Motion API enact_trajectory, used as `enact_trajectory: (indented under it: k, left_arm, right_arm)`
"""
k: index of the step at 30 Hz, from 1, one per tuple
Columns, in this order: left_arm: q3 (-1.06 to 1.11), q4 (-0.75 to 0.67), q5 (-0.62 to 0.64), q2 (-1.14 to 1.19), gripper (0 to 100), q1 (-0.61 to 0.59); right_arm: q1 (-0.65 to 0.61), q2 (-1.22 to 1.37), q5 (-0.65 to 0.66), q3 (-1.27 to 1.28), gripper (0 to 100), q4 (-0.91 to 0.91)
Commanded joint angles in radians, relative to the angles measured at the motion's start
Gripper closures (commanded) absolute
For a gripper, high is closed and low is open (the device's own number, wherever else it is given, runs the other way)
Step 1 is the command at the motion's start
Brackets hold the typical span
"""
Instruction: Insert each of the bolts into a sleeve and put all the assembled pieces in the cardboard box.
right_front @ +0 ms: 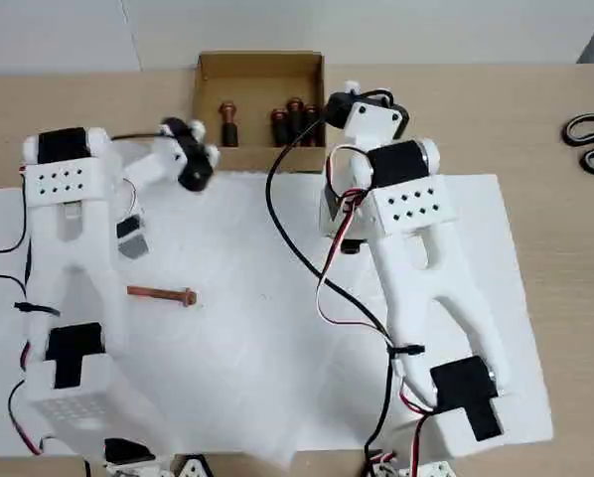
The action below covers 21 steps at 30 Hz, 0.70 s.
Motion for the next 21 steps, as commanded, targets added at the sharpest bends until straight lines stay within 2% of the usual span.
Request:
enact_trajectory:
  k: [1, 5, 9, 12, 21]
  left_arm:
    - [0.073, 0.02, -0.163, -0.054, 86, 0.018]
    - [0.143, 0.02, -0.281, -0.046, 85, 0.025]
    - [0.157, 0.02, -0.35, -0.044, 79, 0.025]
    - [0.159, 0.018, -0.397, -0.044, 79, 0.025]
    - [0.166, 0.006, -0.419, 0.034, 79, 0.091]
  right_arm:
    - [0.007, -0.058, 0.014, -0.026, 99.5, -0.015]
    - [0.002, -0.053, 0.014, -0.026, 99.5, -0.016]
    - [-0.002, -0.056, 0.014, -0.026, 99.5, -0.016]
    - [-0.001, -0.054, 0.014, -0.026, 99.5, -0.016]
    - [0.004, -0.058, 0.026, -0.028, 99.5, -0.005]
